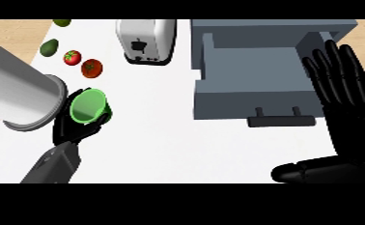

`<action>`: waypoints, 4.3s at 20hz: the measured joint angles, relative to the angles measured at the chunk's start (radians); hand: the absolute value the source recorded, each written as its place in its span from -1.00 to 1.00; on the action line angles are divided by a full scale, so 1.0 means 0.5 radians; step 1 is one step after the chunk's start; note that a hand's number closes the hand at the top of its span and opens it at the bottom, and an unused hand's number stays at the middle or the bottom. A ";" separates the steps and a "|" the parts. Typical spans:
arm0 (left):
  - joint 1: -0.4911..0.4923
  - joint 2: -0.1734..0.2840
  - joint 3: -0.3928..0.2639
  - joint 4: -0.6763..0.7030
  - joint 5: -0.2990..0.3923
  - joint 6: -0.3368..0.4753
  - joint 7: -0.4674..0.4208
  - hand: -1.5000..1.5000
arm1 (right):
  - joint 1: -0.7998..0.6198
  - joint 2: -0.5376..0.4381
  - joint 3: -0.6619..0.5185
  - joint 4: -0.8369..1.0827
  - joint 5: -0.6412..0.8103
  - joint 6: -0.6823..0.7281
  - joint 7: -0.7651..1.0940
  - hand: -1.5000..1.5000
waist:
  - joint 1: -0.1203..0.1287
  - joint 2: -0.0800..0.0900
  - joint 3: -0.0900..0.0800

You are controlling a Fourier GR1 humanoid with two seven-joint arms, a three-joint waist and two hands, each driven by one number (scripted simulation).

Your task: Pick up the cup, place it into the drawer and close the drawer

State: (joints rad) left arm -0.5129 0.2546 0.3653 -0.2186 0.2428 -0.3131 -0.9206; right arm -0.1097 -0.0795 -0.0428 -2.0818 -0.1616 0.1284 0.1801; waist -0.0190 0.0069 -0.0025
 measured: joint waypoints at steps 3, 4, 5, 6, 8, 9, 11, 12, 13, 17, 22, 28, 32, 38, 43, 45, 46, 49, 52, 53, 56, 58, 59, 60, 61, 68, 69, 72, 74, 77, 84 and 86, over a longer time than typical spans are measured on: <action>-0.010 -0.007 -0.003 -0.037 0.001 0.007 -0.026 1.00 | -0.021 -0.007 -0.007 -0.012 0.002 -0.015 0.033 -1.00 | 0.003 -0.001 0.000; -0.003 -0.009 -0.010 -0.046 -0.010 0.021 -0.049 1.00 | -0.026 -0.025 -0.033 0.006 -0.022 0.005 0.026 -1.00 | 0.003 -0.001 0.000; 0.001 -0.024 -0.015 -0.051 -0.020 0.047 -0.081 1.00 | -0.047 -0.025 -0.034 0.039 -0.015 0.005 0.015 -1.00 | 0.004 0.000 0.001; -0.004 -0.042 -0.017 -0.052 -0.025 0.070 -0.099 1.00 | -0.072 -0.015 -0.026 0.047 -0.003 -0.015 0.026 -1.00 | 0.003 0.001 0.001; 0.018 -0.049 -0.031 -0.077 -0.038 0.081 -0.117 1.00 | -0.058 -0.032 -0.044 0.014 -0.026 -0.002 0.041 -1.00 | 0.005 -0.001 0.001; 0.041 -0.055 -0.043 -0.103 -0.043 0.081 -0.119 1.00 | -0.036 -0.021 -0.022 -0.002 0.003 -0.009 0.030 -1.00 | 0.010 -0.004 0.001; 0.104 -0.107 -0.073 -0.162 -0.063 0.106 -0.156 1.00 | 0.001 -0.032 -0.043 -0.026 -0.011 0.008 0.012 -1.00 | 0.017 -0.010 0.004; 0.121 -0.133 -0.086 -0.198 -0.071 0.123 -0.175 1.00 | -0.015 -0.048 -0.066 -0.013 -0.028 0.016 0.016 -1.00 | 0.021 -0.012 0.006; 0.138 -0.135 -0.095 -0.230 -0.074 0.127 -0.181 1.00 | -0.016 -0.046 -0.060 0.017 -0.016 0.023 -0.004 -1.00 | 0.025 -0.013 0.007; 0.218 -0.182 -0.144 -0.428 -0.075 0.154 -0.177 1.00 | 0.030 -0.015 -0.020 -0.050 0.004 -0.005 0.035 -1.00 | 0.036 -0.018 0.008; 0.274 -0.234 -0.218 -0.687 -0.060 0.126 -0.134 1.00 | 0.021 -0.041 -0.066 -0.040 -0.020 0.002 0.042 -1.00 | 0.046 -0.020 0.007; 0.344 -0.291 -0.392 -1.231 -0.051 0.109 0.147 1.00 | 0.055 -0.018 -0.039 -0.070 0.015 -0.025 0.060 -1.00 | 0.062 -0.028 0.008; 0.349 -0.354 -0.478 -1.608 0.003 0.146 0.421 1.00 | 0.052 -0.053 -0.092 -0.062 -0.043 0.011 0.056 -1.00 | 0.058 -0.026 0.008; 0.282 -0.455 -0.586 -2.133 0.074 0.362 0.894 1.00 | 0.124 -0.020 -0.068 -0.033 -0.003 0.030 -0.043 -1.00 | 0.049 -0.023 0.007; 0.102 -0.469 -0.660 -2.333 0.071 0.563 1.172 1.00 | 0.109 -0.043 -0.100 -0.035 -0.026 0.046 -0.037 -1.00 | 0.038 -0.019 0.006; 0.006 -0.471 -0.667 -2.300 0.057 0.612 1.214 1.00 | 0.118 -0.037 -0.089 -0.023 -0.011 0.053 -0.057 -1.00 | 0.034 -0.017 0.006; -0.053 -0.469 -0.665 -2.303 0.050 0.642 1.261 1.00 | 0.104 -0.032 -0.074 -0.048 -0.004 0.036 -0.022 -1.00 | 0.032 -0.016 0.006; -0.224 -0.489 -0.735 -2.244 0.011 0.785 1.320 1.00 | 0.098 -0.017 -0.056 -0.023 0.013 0.033 -0.040 -1.00 | 0.026 -0.015 0.006; -0.360 -0.499 -0.772 -2.239 -0.037 0.886 1.438 1.00 | 0.088 -0.027 -0.079 0.005 0.007 0.042 -0.057 -1.00 | 0.026 -0.015 0.006; -0.408 -0.496 -0.768 -2.220 -0.049 0.899 1.466 1.00 | 0.095 -0.029 -0.082 0.006 0.006 0.047 -0.062 -1.00 | 0.026 -0.015 0.006; -0.579 -0.498 -0.747 -2.080 -0.072 0.940 1.484 1.00 | 0.073 -0.030 -0.090 0.030 -0.002 0.046 -0.062 -1.00 | 0.021 -0.013 0.006; -0.661 -0.495 -0.761 -2.016 -0.068 0.975 1.515 1.00 | 0.067 -0.031 -0.085 0.010 -0.006 0.040 -0.035 -1.00 | 0.019 -0.012 0.006; -0.714 -0.497 -0.779 -1.981 -0.066 1.013 1.530 1.00 | 0.054 -0.034 -0.090 0.001 -0.014 0.034 -0.013 -1.00 | 0.018 -0.013 0.005; -0.746 -0.500 -0.801 -1.958 -0.070 1.037 1.549 1.00 | 0.058 -0.036 -0.092 -0.006 -0.021 0.036 -0.005 -1.00 | 0.017 -0.013 0.005; -0.783 -0.502 -0.849 -1.926 -0.064 1.089 1.557 1.00 | 0.078 -0.016 -0.065 -0.005 0.005 0.032 -0.029 -1.00 | 0.014 -0.013 0.005; -1.060 -0.508 -0.924 -1.539 -0.023 1.217 1.517 1.00 | 0.039 -0.047 -0.121 0.087 -0.026 0.066 -0.080 -1.00 | 0.002 -0.009 0.006; -1.092 -0.508 -0.959 -1.479 0.014 1.257 1.486 1.00 | 0.048 -0.044 -0.107 0.081 -0.015 0.067 -0.078 -1.00 | -0.004 -0.008 0.006; -1.201 -0.509 -1.022 -1.261 0.112 1.319 1.384 1.00 | 0.011 -0.046 -0.093 0.087 -0.005 0.057 -0.051 -1.00 | -0.020 -0.003 0.006; -1.233 -0.509 -1.056 -1.145 0.167 1.322 1.313 1.00 | 0.017 -0.058 -0.114 0.110 -0.017 0.077 -0.080 -1.00 | -0.022 -0.002 0.006; -1.311 -0.509 -1.123 -0.976 0.272 1.358 1.250 1.00 | 0.048 -0.074 -0.131 0.093 -0.049 0.109 -0.088 -1.00 | -0.038 0.000 0.006; -1.485 -0.509 -1.322 -0.648 0.481 1.409 1.166 1.00 | -0.001 -0.062 -0.107 0.126 -0.038 0.104 -0.092 -1.00 | -0.079 0.010 0.007; -1.507 -0.509 -1.392 -0.575 0.514 1.420 1.137 1.00 | -0.015 -0.034 -0.068 0.128 -0.004 0.085 -0.103 -1.00 | -0.093 0.014 0.007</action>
State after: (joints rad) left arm -1.2662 0.0002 -0.3305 -0.5058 0.4998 0.3967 -0.3522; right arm -0.1173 -0.0963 -0.0768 -2.0179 -0.1635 0.1710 0.1287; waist -0.0654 0.0140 0.0011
